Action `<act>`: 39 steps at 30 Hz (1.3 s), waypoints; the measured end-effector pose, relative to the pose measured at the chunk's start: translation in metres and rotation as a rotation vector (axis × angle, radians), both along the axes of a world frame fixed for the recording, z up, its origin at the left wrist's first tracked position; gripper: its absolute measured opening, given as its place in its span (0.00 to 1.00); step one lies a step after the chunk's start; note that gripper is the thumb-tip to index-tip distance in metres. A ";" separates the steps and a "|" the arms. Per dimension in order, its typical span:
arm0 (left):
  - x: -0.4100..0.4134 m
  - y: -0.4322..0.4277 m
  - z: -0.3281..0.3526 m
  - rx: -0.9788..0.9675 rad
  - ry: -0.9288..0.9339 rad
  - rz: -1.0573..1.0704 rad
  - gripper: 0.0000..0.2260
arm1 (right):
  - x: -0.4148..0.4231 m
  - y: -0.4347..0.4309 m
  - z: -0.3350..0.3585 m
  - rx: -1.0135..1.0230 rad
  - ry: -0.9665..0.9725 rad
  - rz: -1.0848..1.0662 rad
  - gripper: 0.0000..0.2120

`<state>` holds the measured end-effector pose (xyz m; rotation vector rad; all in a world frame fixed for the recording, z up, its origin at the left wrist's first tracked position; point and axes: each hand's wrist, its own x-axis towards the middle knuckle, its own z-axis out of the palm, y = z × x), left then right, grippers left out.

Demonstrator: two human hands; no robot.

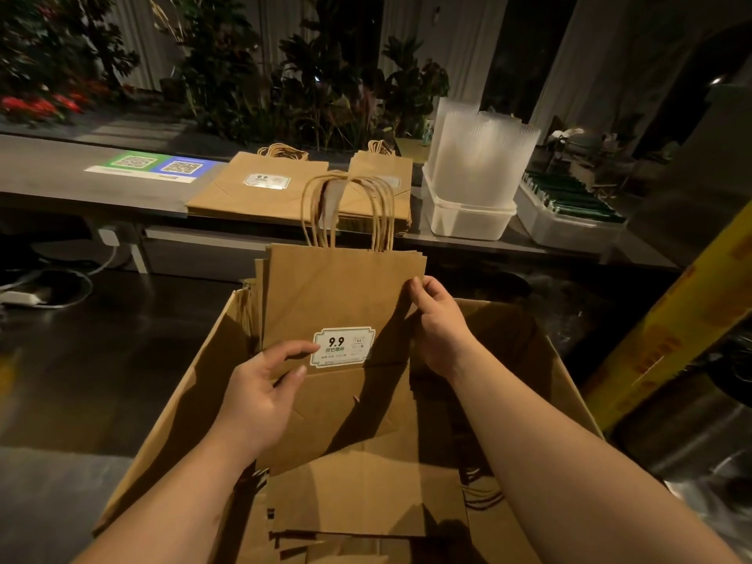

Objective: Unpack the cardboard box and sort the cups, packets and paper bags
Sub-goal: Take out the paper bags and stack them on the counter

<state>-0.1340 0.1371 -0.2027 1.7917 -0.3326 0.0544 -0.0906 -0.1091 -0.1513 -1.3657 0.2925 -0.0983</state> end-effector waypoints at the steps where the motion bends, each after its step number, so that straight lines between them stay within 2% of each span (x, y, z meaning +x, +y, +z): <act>1: 0.000 0.001 -0.001 0.009 -0.027 0.023 0.23 | 0.000 -0.007 -0.007 -0.058 0.010 -0.023 0.13; 4: 0.002 0.005 -0.006 0.064 -0.106 0.113 0.22 | -0.009 -0.038 -0.048 -0.479 0.207 -0.065 0.17; 6: 0.005 0.007 -0.008 0.065 -0.116 0.162 0.21 | -0.023 -0.058 -0.083 -0.781 0.426 0.108 0.25; 8: 0.007 0.008 -0.009 0.092 -0.150 0.196 0.19 | -0.036 -0.070 -0.111 -1.014 0.582 0.302 0.27; 11: 0.006 0.006 -0.008 0.117 -0.199 0.237 0.18 | -0.043 -0.074 -0.135 -1.260 0.666 0.473 0.32; 14: 0.003 0.006 -0.007 0.138 -0.242 0.280 0.16 | -0.039 -0.078 -0.147 -1.416 0.730 0.508 0.42; 16: 0.001 0.006 -0.007 0.158 -0.272 0.314 0.15 | -0.036 -0.081 -0.152 -1.410 0.739 0.486 0.46; 20: 0.002 0.006 -0.005 0.164 -0.237 0.343 0.14 | -0.038 -0.082 -0.153 -1.413 0.753 0.432 0.48; 21: 0.002 0.006 -0.006 0.165 -0.234 0.344 0.14 | -0.038 -0.083 -0.152 -1.424 0.719 0.379 0.46; 23: 0.002 0.007 -0.008 0.177 -0.240 0.342 0.13 | -0.034 -0.085 -0.147 -1.424 0.599 0.282 0.34; 25: 0.003 0.008 -0.009 0.172 -0.241 0.338 0.13 | -0.032 -0.088 -0.132 -1.281 0.569 0.291 0.27; 27: 0.005 0.008 -0.009 0.170 -0.236 0.336 0.14 | -0.034 -0.088 -0.104 -1.094 0.593 0.449 0.27; 29: 0.005 0.008 -0.008 0.173 -0.229 0.332 0.14 | -0.037 -0.082 -0.071 -0.993 0.581 0.624 0.21; 31: 0.004 0.008 -0.007 0.166 -0.219 0.320 0.14 | -0.033 -0.075 -0.041 -0.949 0.491 0.658 0.15; 33: 0.002 0.010 -0.006 0.151 -0.221 0.294 0.15 | -0.028 -0.069 -0.013 -0.873 0.404 0.639 0.13; 35: 0.000 0.010 -0.004 0.125 -0.191 0.268 0.17 | -0.027 -0.068 0.012 -0.627 0.331 0.606 0.14; 37: -0.001 0.010 -0.001 0.038 -0.109 0.239 0.20 | -0.032 -0.067 0.031 -0.236 0.249 0.636 0.18; 38: -0.003 0.010 0.002 -0.017 -0.056 0.222 0.22 | -0.035 -0.064 0.038 -0.144 0.198 0.684 0.19; 39: -0.004 0.010 0.004 -0.039 -0.026 0.207 0.25 | -0.035 -0.062 0.040 -0.181 0.136 0.710 0.17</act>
